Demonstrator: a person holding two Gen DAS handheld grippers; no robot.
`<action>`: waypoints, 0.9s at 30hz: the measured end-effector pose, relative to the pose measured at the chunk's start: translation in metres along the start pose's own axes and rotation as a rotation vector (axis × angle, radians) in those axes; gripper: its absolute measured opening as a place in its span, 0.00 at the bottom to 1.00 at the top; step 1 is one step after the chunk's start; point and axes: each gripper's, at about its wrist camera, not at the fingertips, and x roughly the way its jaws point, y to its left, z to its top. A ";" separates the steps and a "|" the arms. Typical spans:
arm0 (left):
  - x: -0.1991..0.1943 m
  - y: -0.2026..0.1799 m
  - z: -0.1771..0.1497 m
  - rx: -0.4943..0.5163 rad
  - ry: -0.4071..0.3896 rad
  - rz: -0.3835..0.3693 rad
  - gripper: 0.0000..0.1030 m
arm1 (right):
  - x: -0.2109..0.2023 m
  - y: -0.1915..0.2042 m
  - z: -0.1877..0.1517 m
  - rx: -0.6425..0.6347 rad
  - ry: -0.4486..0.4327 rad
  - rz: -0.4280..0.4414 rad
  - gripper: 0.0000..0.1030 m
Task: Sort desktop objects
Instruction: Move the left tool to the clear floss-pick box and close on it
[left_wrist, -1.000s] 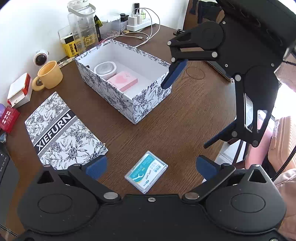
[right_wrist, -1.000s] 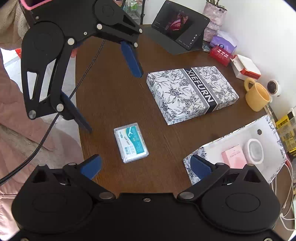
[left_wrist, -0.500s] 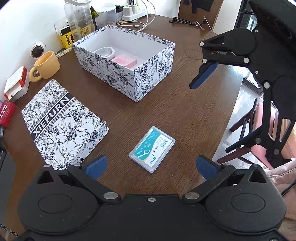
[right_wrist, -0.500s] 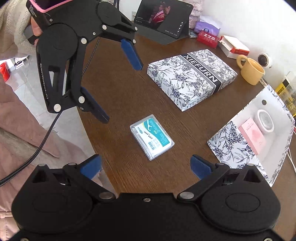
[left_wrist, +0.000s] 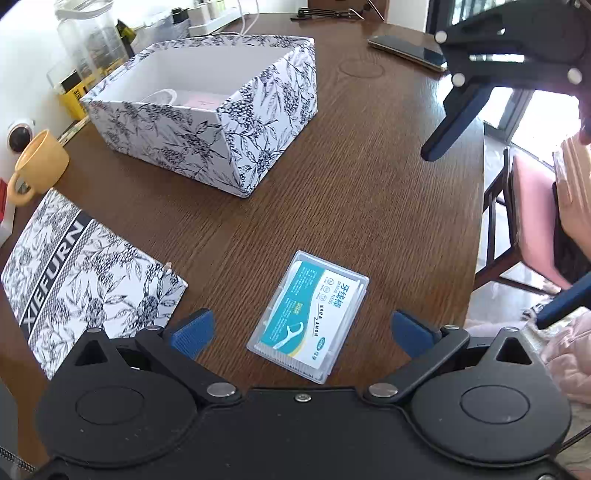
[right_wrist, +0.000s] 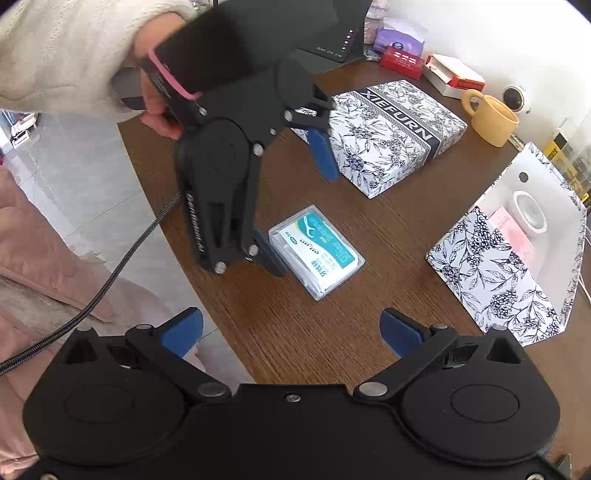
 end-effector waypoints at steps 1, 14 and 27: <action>0.005 -0.001 0.000 0.027 0.008 0.001 1.00 | 0.000 0.001 0.000 -0.002 0.000 0.002 1.00; 0.030 -0.007 -0.002 0.165 0.084 -0.071 0.77 | -0.003 0.002 -0.009 0.039 -0.016 0.027 1.00; 0.028 0.002 -0.008 0.081 0.052 -0.138 0.56 | 0.011 -0.003 -0.006 0.152 0.016 0.062 1.00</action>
